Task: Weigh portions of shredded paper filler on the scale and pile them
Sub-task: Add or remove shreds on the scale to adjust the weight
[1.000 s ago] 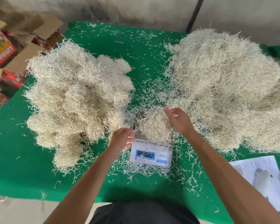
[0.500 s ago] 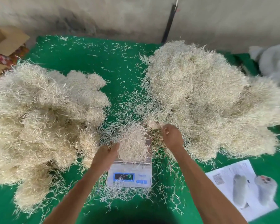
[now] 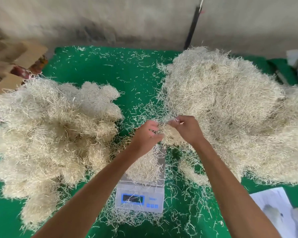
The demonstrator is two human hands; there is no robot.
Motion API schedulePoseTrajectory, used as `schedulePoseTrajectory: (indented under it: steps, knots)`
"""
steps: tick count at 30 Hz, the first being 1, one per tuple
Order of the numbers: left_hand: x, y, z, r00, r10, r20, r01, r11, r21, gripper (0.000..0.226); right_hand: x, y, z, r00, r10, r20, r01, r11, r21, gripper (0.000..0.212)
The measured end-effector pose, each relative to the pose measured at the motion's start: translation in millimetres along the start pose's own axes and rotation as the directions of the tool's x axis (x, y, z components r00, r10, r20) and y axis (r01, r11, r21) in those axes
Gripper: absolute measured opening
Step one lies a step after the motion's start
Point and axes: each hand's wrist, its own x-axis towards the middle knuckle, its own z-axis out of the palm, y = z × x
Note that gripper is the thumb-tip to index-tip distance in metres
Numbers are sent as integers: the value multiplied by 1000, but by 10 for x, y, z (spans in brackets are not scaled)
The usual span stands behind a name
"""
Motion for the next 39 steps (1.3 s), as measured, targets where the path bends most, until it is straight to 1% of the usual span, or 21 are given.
schedulePoseTrajectory:
  steps: [1,2,4,6,8,9,11,13,14,16,18,19,22,23,25,28,31,32,35,37,39]
  knots:
    - [83,120,26,999,16,40,-13,996,-92,65,21,-146,-112,999,-30,11,29,995,93,25]
    - [161,251,39,997,28,65,-16,982,-186,73,23,-277,-214,997,-66,26,61,983,173,21]
    - [330,505,49,997,20,69,6,937,-350,69,1,-468,-374,990,-135,46,114,943,312,27]
    - [469,674,8,1000,-8,1,8,928,-371,56,-37,-549,-468,990,-144,3,133,918,373,32]
    - [533,789,-94,994,-36,-99,2,945,-327,63,-100,-540,-520,988,-104,-116,142,903,405,34]
    - [551,813,-166,990,-58,-132,8,935,-354,69,-135,-516,-517,986,-89,-139,139,900,414,39]
    - [543,868,-310,987,-98,-130,19,864,-503,75,-233,-471,-483,992,-86,-92,116,908,402,54]
    - [517,901,-439,992,-107,-62,49,801,-596,77,-313,-433,-416,996,-94,-10,90,909,406,59]
    - [487,904,-488,994,-102,-37,60,798,-600,79,-334,-439,-403,995,-100,11,86,898,432,52]
    - [412,890,-566,995,-99,-28,63,801,-595,83,-365,-494,-411,991,-126,36,97,888,450,26]
    - [322,855,-666,991,-108,-82,41,818,-573,78,-400,-550,-440,989,-144,26,121,905,407,33]
    - [269,830,-724,987,-111,-119,27,834,-552,74,-418,-566,-455,991,-135,-1,125,912,392,31]
    - [120,681,-866,978,-117,-171,9,848,-529,63,-459,-604,-501,989,-88,-115,128,904,407,7]
    - [77,624,-882,976,-128,-177,15,848,-530,57,-470,-621,-482,984,-61,-169,131,885,446,6]
    - [-20,543,-865,971,-163,-176,32,814,-580,53,-465,-658,-367,966,27,-258,120,835,537,7]
    - [-134,443,-861,952,-237,-193,70,782,-619,43,-494,-696,-211,960,127,-249,52,794,605,18]
    - [-195,334,-1004,912,-324,-253,85,751,-655,26,-484,-617,-277,902,302,-309,3,711,703,19]
    - [-206,291,-1042,904,-341,-260,91,745,-661,24,-480,-587,-302,890,328,-318,-2,699,715,18]
    - [-254,242,-1085,892,-377,-250,89,687,-721,30,-493,-530,-352,900,300,-317,0,726,688,10]
    - [-288,212,-1103,890,-379,-253,88,688,-721,35,-490,-495,-433,895,327,-303,-2,682,731,8]
    - [-275,155,-1067,889,-389,-240,82,653,-753,44,-484,-446,-508,888,339,-312,22,646,763,9]
